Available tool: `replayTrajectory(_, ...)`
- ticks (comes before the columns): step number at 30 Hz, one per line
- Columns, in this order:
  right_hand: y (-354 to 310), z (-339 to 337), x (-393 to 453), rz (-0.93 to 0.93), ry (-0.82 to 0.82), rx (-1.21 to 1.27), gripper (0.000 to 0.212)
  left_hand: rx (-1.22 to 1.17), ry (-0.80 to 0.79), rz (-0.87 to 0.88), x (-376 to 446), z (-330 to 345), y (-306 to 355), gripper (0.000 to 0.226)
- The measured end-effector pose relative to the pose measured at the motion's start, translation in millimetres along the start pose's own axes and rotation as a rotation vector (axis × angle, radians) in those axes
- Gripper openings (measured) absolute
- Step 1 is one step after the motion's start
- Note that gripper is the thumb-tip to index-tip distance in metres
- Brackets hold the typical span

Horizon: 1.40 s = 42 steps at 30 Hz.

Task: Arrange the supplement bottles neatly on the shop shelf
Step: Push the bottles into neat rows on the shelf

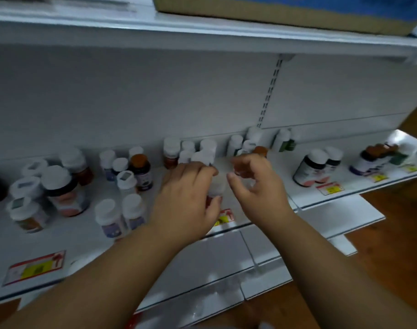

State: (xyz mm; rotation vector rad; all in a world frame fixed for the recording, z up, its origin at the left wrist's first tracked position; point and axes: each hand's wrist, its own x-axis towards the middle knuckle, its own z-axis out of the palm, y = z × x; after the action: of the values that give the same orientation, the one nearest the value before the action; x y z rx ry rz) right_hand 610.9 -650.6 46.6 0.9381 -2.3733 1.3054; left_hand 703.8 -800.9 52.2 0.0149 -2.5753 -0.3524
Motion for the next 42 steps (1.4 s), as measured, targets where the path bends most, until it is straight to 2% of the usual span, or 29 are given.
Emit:
replayTrajectory(4, 59, -60, 16, -0.022, 0.033, -0.021, 0.012, -0.038, 0.043, -0.008, 48, 53, 58, 0.042)
replayTrajectory(10, 153, -154, 52, -0.027, -0.065, -0.099, 0.012, -0.113, 0.025, -0.101, 120, 132, 147, 0.046)
replayTrajectory(15, 205, -191, 89, -0.035, -0.084, -0.065, 0.011, -0.153, 0.088, -0.155, 165, 172, 185, 0.047)
replayTrajectory(19, 236, -201, 111, -0.053, -0.051, -0.006, 0.011, -0.163, -0.003, -0.117, 185, 192, 194, 0.048)
replayTrajectory(22, 265, -207, 140, 0.066, -0.123, -0.066, 0.007, -0.179, -0.089, -0.153, 209, 204, 197, 0.052)
replayTrajectory(24, 287, -209, 163, 0.092, -0.193, -0.142, 0.015, -0.175, -0.077, -0.165, 221, 212, 201, 0.053)
replayTrajectory(30, 350, -183, 225, 0.097, -0.568, -0.288, 0.046, -0.094, -0.057, -0.216, 247, 233, 210, 0.056)
replayTrajectory(34, 381, -154, 250, 0.014, -0.804, -0.353, 0.059, -0.029, 0.003, -0.334, 261, 244, 226, 0.053)
replayTrajectory(38, 395, -142, 260, -0.096, -0.743, -0.322, 0.051, 0.076, 0.055, -0.400, 268, 252, 247, 0.046)
replayTrajectory(42, 397, -164, 262, -0.130, -0.647, -0.251, 0.036, 0.102, 0.150, -0.498, 271, 253, 266, 0.043)
